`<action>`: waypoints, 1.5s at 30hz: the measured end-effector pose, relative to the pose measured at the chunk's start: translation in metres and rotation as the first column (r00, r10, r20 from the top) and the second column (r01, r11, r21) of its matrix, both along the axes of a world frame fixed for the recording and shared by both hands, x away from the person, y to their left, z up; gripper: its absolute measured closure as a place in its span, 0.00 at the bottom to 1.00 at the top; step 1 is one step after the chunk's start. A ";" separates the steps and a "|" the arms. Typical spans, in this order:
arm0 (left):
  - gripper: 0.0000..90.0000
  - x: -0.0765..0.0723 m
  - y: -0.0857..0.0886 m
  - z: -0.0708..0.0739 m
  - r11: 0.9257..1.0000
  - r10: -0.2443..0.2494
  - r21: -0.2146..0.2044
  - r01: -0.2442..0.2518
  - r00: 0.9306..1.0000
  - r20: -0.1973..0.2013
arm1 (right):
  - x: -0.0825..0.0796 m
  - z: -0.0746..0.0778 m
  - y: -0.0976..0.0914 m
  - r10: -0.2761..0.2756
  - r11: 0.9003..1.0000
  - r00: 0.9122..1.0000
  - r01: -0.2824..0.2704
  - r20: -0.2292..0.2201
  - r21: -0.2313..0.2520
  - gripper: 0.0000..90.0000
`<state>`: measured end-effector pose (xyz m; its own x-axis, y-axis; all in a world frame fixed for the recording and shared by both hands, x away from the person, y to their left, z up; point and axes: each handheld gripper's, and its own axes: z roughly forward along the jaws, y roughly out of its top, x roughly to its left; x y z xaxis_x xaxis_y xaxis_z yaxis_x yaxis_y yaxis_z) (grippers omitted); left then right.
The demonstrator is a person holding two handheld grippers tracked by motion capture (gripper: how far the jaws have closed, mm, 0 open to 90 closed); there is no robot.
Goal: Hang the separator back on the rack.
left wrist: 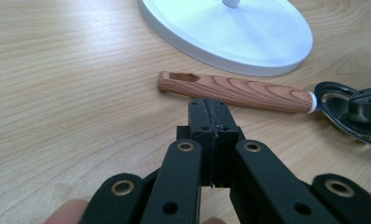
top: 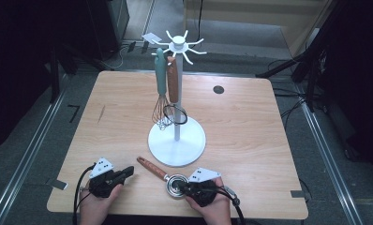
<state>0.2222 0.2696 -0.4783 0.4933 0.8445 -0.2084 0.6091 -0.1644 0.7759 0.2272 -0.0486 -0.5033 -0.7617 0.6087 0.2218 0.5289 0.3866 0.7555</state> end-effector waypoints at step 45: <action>0.70 0.008 0.021 0.000 0.997 0.046 -0.058 -0.042 0.997 0.067 | -0.001 0.023 -0.066 0.005 1.000 0.999 -0.005 0.051 0.003 0.67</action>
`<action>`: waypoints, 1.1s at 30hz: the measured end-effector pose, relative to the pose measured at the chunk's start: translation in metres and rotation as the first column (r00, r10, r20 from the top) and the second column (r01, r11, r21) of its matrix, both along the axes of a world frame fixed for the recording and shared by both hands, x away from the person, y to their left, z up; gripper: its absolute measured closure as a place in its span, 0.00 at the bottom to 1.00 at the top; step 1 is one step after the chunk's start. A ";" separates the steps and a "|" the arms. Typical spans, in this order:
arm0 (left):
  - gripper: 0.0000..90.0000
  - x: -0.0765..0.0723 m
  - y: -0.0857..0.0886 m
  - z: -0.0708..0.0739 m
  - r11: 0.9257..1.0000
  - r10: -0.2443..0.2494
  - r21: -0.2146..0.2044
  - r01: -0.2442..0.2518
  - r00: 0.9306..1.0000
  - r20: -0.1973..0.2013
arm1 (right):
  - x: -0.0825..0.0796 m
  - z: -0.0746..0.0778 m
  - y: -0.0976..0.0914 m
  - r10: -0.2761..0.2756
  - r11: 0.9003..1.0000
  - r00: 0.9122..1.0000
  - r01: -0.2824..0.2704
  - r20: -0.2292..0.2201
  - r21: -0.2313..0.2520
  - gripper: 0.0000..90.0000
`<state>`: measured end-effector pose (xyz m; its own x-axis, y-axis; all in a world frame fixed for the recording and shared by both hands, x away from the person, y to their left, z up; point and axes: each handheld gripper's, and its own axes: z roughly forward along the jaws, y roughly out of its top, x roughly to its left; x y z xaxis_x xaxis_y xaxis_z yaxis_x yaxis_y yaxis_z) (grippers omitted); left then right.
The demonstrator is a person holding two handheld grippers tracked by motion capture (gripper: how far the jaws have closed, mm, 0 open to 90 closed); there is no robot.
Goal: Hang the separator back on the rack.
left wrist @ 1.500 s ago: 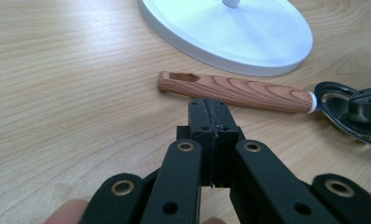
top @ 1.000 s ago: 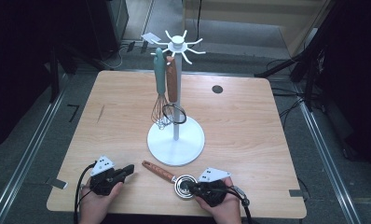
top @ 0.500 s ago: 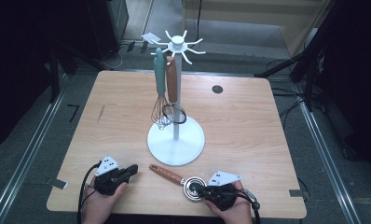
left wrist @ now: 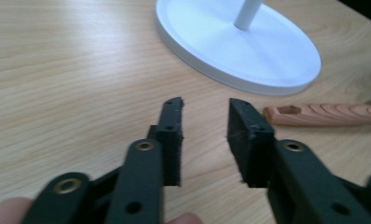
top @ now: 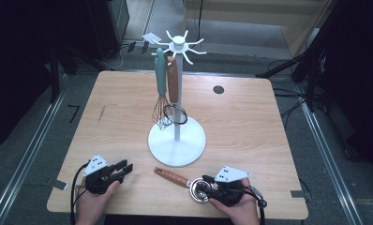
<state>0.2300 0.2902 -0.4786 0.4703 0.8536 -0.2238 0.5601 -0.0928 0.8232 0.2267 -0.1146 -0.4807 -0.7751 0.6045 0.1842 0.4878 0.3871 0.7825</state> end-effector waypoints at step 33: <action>0.03 0.019 0.035 -0.005 0.988 0.103 0.119 -0.103 0.995 0.012 | 0.060 0.044 0.068 0.230 0.931 0.970 -0.242 -0.077 -0.272 0.47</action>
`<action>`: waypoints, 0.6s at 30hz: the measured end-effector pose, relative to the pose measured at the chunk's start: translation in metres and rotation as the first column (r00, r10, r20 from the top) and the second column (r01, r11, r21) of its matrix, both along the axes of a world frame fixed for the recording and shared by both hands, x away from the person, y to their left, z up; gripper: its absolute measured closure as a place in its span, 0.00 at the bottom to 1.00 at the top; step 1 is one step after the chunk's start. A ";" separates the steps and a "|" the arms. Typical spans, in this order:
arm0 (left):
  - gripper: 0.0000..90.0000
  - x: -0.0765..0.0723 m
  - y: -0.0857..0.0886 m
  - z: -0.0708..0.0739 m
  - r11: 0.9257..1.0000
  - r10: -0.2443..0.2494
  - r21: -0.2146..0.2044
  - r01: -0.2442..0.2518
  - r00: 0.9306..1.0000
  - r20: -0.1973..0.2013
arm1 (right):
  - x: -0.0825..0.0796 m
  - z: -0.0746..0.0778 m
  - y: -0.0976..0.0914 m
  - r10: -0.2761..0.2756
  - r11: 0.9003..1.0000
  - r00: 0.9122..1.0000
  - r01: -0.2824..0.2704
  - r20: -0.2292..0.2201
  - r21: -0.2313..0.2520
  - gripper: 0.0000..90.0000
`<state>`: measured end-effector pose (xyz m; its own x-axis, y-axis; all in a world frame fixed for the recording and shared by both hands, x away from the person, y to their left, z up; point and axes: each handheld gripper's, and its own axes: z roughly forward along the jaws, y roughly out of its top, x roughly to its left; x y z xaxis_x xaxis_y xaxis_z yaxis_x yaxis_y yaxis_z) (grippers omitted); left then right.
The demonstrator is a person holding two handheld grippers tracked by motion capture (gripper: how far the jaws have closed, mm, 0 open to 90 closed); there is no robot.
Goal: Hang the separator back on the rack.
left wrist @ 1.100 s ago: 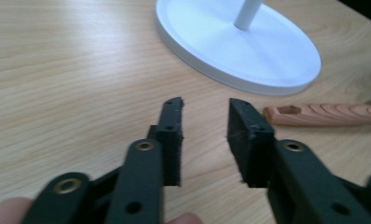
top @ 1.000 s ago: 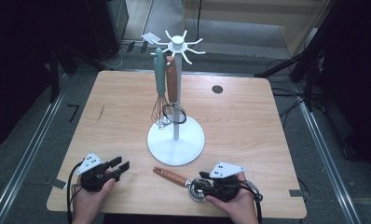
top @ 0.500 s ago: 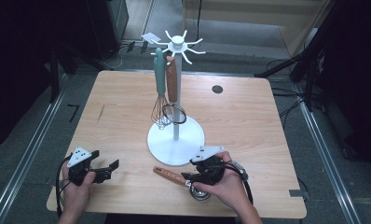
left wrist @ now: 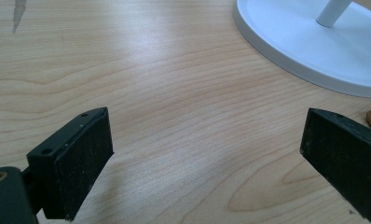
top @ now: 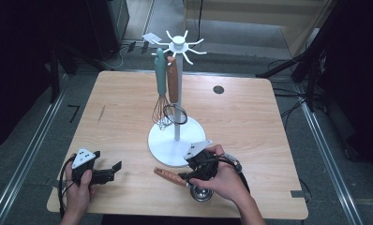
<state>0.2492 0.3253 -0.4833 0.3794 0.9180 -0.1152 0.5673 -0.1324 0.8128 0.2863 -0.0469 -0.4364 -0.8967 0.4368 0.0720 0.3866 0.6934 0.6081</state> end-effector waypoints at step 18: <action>0.03 0.000 0.002 0.000 0.999 -0.018 -0.027 0.018 1.000 -0.001 | -0.007 -0.014 0.009 0.056 0.987 0.989 -0.076 -0.140 -0.141 0.68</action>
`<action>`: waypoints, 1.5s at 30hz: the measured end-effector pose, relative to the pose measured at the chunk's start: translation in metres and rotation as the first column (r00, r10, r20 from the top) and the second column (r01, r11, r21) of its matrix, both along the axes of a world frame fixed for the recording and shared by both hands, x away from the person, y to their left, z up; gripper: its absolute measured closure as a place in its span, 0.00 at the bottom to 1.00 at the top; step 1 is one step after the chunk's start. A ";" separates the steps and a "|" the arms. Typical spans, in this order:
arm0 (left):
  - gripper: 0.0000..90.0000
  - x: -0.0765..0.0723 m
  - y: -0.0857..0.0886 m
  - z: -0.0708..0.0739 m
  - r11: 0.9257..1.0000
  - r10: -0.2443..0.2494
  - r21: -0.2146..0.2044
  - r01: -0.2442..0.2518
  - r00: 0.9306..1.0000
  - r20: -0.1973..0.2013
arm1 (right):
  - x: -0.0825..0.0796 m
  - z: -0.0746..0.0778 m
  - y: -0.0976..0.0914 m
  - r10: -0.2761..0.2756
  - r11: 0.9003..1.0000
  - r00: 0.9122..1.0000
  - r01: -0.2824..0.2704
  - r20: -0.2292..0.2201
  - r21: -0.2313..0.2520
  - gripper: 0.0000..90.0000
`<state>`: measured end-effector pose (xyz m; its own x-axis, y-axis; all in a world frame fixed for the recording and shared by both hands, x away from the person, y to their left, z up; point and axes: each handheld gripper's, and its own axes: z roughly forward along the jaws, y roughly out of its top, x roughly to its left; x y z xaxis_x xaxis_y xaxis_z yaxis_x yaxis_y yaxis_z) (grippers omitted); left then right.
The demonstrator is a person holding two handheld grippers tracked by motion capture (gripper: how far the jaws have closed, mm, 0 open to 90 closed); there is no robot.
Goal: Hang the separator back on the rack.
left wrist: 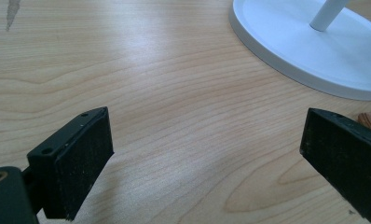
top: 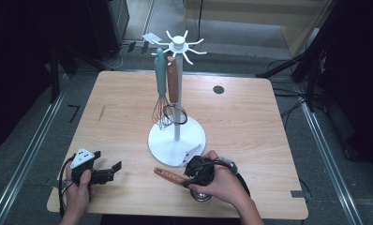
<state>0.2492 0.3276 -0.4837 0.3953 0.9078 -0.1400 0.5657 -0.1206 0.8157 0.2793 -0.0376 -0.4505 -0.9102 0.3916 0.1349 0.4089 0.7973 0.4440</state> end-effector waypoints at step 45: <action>0.03 0.000 -0.002 -0.001 1.000 -0.009 0.013 0.009 1.000 -0.006 | -0.012 -0.009 0.036 -0.027 0.971 0.998 0.038 0.048 -0.236 0.79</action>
